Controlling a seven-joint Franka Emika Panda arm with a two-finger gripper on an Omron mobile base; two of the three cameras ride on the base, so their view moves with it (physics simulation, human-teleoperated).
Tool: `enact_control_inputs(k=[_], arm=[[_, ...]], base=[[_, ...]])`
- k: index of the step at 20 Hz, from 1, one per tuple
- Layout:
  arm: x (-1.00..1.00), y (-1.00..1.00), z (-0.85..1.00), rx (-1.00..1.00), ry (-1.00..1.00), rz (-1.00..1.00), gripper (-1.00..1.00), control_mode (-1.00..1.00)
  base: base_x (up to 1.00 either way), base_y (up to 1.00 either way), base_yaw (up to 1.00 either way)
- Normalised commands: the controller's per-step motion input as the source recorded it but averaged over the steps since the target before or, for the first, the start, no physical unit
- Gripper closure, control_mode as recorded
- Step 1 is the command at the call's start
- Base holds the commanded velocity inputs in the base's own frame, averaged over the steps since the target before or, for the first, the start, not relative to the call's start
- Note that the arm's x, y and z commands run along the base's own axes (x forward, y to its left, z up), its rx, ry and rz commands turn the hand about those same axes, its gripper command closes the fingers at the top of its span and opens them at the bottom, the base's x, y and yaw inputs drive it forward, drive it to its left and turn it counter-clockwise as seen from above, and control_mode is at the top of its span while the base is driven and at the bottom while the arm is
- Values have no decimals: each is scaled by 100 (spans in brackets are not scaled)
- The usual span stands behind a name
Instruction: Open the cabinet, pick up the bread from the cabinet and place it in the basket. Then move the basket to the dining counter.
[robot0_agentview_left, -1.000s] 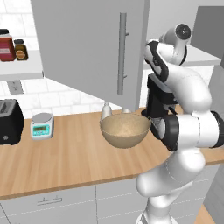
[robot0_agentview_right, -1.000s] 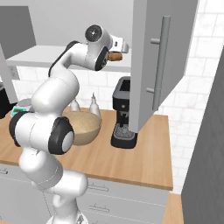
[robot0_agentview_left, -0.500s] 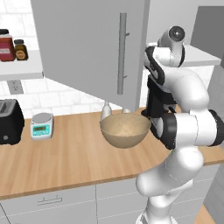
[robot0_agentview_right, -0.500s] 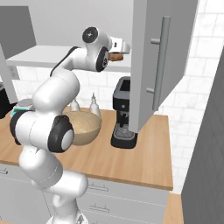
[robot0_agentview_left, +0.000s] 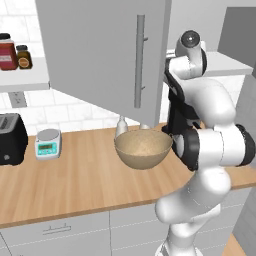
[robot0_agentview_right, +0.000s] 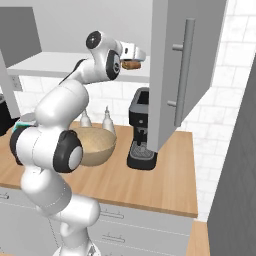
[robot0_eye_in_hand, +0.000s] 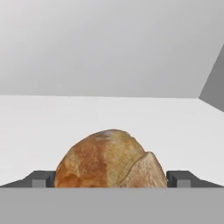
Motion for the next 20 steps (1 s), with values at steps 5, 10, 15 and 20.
enact_control_inputs(k=[5,10,15,20], arm=[[-48,-44,-34,0,1,-5,100,-100],[-86,-34,-5,1,-5,0,100,-100],[-100,-1,39,11,-4,0,100,-100],[-100,1,26,6,0,0,100,-100]], base=[[0,0,0],[0,0,0],[0,0,0],[0,0,0]])
